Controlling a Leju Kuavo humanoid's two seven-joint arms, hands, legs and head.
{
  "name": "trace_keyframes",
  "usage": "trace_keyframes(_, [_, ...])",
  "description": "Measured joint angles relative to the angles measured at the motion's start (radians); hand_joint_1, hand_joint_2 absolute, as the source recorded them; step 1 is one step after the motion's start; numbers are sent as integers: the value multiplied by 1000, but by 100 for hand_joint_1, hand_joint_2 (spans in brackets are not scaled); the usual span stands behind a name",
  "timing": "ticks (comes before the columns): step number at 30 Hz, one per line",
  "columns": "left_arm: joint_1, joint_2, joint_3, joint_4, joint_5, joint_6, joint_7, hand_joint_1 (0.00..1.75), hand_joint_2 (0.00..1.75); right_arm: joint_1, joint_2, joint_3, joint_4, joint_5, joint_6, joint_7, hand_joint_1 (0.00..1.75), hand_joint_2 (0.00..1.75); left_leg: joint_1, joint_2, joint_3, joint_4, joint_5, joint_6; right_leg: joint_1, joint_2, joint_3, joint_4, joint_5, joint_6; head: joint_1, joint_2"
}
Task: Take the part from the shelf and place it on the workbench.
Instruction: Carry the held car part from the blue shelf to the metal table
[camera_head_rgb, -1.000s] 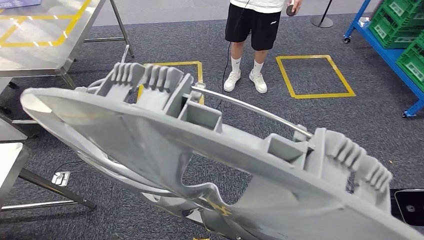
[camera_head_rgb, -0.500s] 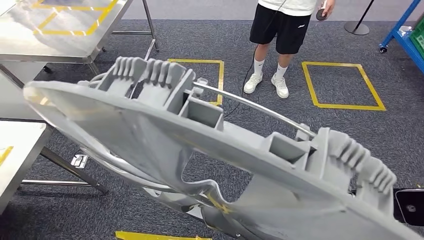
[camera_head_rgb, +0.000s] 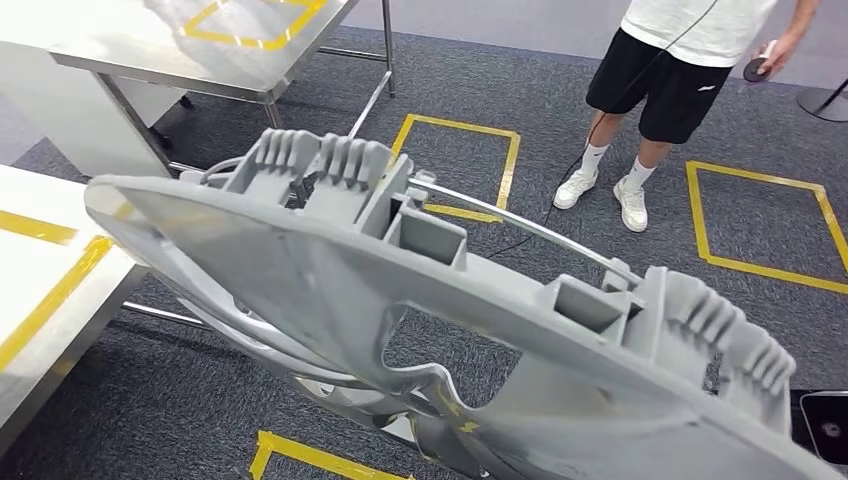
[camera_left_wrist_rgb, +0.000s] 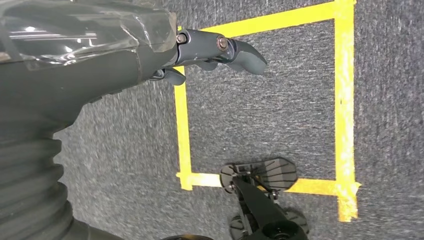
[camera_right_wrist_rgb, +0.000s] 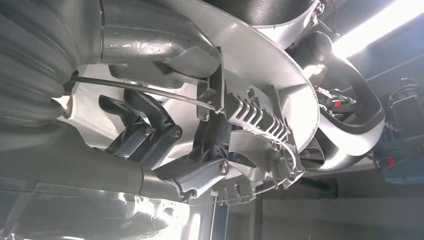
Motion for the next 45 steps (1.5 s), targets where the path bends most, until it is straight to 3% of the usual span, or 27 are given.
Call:
trace_keyframes(2, [-1, -1, -2, 1, 1, 0, 0, 0, 175, 0, 1, -2, 0, 2, 2, 0, 175, 175, 1, -16, -10, 9, -5, -15, 1, 17, 22, -48, 18, -11, 2, 0])
trace_keyframes(4, [-1, -2, -6, 3, 1, 0, 1, 0, 175, 0, 2, -4, 1, 3, 4, 1, 175, 175, 4, -24, -14, 8, -5, -25, 5, 3, 22, -49, 21, -30, 2, 0])
trace_keyframes(6, [-1, -2, -9, 6, 1, 0, 1, 0, 175, 0, 4, -4, 1, 4, 5, 2, 175, 175, 5, 11, -29, 36, -22, -34, 4, -13, 25, -52, 22, -43, -1, 0])
trace_keyframes(8, [-7, -3, -10, 7, 2, 0, 1, 0, 175, 1, 6, -4, 1, 4, 6, 3, 175, 175, 5, 66, -80, 139, -74, -40, 7, -34, 28, -53, 19, -53, -4, 0])
trace_keyframes(10, [-12, -5, -12, 7, 2, 0, 1, 0, 175, 3, 7, -4, 1, 4, 7, 4, 175, 175, 6, 86, -146, 267, -122, -42, 14, -58, 29, -52, 15, -60, -5, 0])
trace_keyframes(11, [-12, -6, -13, 8, 2, -1, 1, 0, 175, 3, 7, -4, 1, 4, 7, 5, 175, 175, 7, 88, -163, 296, -125, -41, 16, -71, 30, -52, 13, -62, -5, 0])
trace_keyframes(12, [-12, -7, -14, 9, 2, -2, 1, 0, 175, 4, 7, -4, 1, 4, 7, 6, 175, 175, 6, 90, -159, 284, -110, -40, 19, -82, 31, -52, 11, -64, -6, 0])
trace_keyframes(13, [-12, -7, -14, 10, 2, -3, 0, 0, 175, 4, 7, -4, 1, 5, 8, 7, 175, 175, 5, 96, -135, 235, -81, -36, 21, -93, 34, -52, 9, -65, -6, 0])
trace_keyframes(15, [-14, -5, -15, 11, 3, -3, 0, 0, 175, 4, 9, -4, 1, 5, 8, 8, 175, 175, -5, 136, -63, 97, -26, -21, 28, -112, 40, -53, 3, -63, -5, 0])
trace_keyframes(17, [-18, -2, -15, 12, 3, -3, -1, 0, 175, 4, 10, -4, 1, 5, 9, 8, 175, 175, -17, 165, -28, 27, -11, -9, 31, -130, 44, -54, -1, -57, -5, 0])
trace_keyframes(19, [-17, 0, -16, 13, 4, -3, -1, 0, 175, 4, 11, -3, 1, 5, 9, 8, 175, 175, -21, 149, -26, 18, -12, -1, 32, -148, 49, -58, -4, -49, -5, 0])
trace_keyframes(21, [-15, 0, -16, 15, 5, -3, -1, 0, 175, 4, 13, -4, 0, 5, 9, 9, 175, 175, -15, 127, -10, 0, -2, 7, 30, -125, 48, -44, -15, -44, -4, 0])
trace_keyframes(22, [-17, 0, -16, 15, 5, -3, -1, 0, 175, 4, 13, -5, 0, 5, 9, 9, 175, 175, -10, 115, -1, -10, 3, 11, 28, -98, 34, -10, -32, -43, -2, 0])
trace_keyframes(24, [-22, -2, -16, 15, 5, -3, -1, 0, 175, 5, 11, -6, 0, 5, 9, 10, 175, 175, -5, 89, 4, -16, 8, 15, 23, -50, -27, 113, -82, -47, 2, 0])
trace_keyframes(26, [-23, -5, -16, 15, 5, -4, -1, 0, 175, 7, 10, -8, 1, 5, 9, 10, 175, 175, -4, 60, 4, -15, 7, 14, 19, -41, -83, 212, -109, -40, 4, 0])
trace_keyframes(27, [-22, -6, -16, 15, 5, -4, -1, 0, 175, 7, 10, -9, 1, 5, 9, 10, 175, 175, -3, 45, 4, -14, 6, 13, 16, -40, -88, 211, -99, -31, 4, 0])
trace_keyframes(28, [-22, -7, -16, 15, 5, -5, -1, 0, 175, 8, 9, -9, 1, 6, 9, 10, 175, 175, -1, 30, 5, -12, 5, 11, 12, -37, -74, 169, -74, -19, 4, 0])
trace_keyframes(30, [-21, -8, -16, 16, 5, -5, -1, 0, 175, 7, 9, -10, 2, 6, 9, 10, 175, 175, 2, 2, 4, -3, -2, 0, 4, -14, -14, 31, -12, -1, 5, 0])
trace_keyframes(32, [-20, -8, -16, 16, 6, -5, -1, 0, 175, 6, 10, -10, 2, 6, 9, 11, 175, 175, 3, -18, -2, 7, -8, -13, 3, 4, 22, -47, 18, -7, 6, 0])
trace_keyframes(34, [-17, -7, -16, 18, 6, -5, -1, 0, 175, 4, 10, -11, 2, 6, 8, 12, 175, 175, 4, -29, -8, 8, -9, -22, 6, -5, 25, -52, 20, -25, 7, 0])
trace_keyframes(35, [-15, -7, -17, 19, 5, -5, -1, 0, 175, 4, 11, -11, 2, 6, 8, 12, 175, 175, 6, -25, -11, 10, -10, -26, 6, -12, 26, -53, 21, -31, 7, 0])
trace_keyframes(37, [-14, -6, -17, 20, 5, -5, -1, 0, 175, 2, 14, -10, 2, 6, 7, 14, 175, 175, 5, 14, -31, 51, -34, -33, 4, -28, 30, -55, 20, -43, 3, 0])
trace_keyframes(39, [-19, -6, -17, 21, 6, -5, -1, 0, 175, 2, 16, -10, 2, 6, 6, 15, 175, 175, 5, 67, -90, 170, -90, -39, 8, -48, 33, -55, 16, -52, -2, 0])
trace_keyframes(41, [-20, -8, -17, 21, 6, -5, -1, 0, 175, 2, 18, -10, 2, 6, 6, 18, 175, 175, 6, 87, -155, 290, -129, -41, 13, -70, 35, -55, 12, -58, -3, 0])
trace_keyframes(42, [-19, -8, -17, 21, 6, -5, -1, 0, 175, 2, 19, -10, 2, 6, 5, 19, 175, 175, 6, 89, -165, 303, -123, -40, 14, -81, 37, -55, 9, -59, -3, 0])
trace_keyframes(44, [-18, -8, -17, 22, 6, -5, -1, 0, 175, 2, 20, -10, 2, 7, 5, 21, 175, 175, 4, 102, -125, 212, -63, -33, 18, -103, 44, -55, 4, -60, -3, 0])
trace_keyframes(45, [-18, -7, -17, 22, 6, -5, -1, 0, 175, 2, 20, -10, 2, 7, 5, 22, 175, 175, -1, 126, -87, 137, -33, -26, 19, -113, 48, -55, 0, -59, -3, 0])
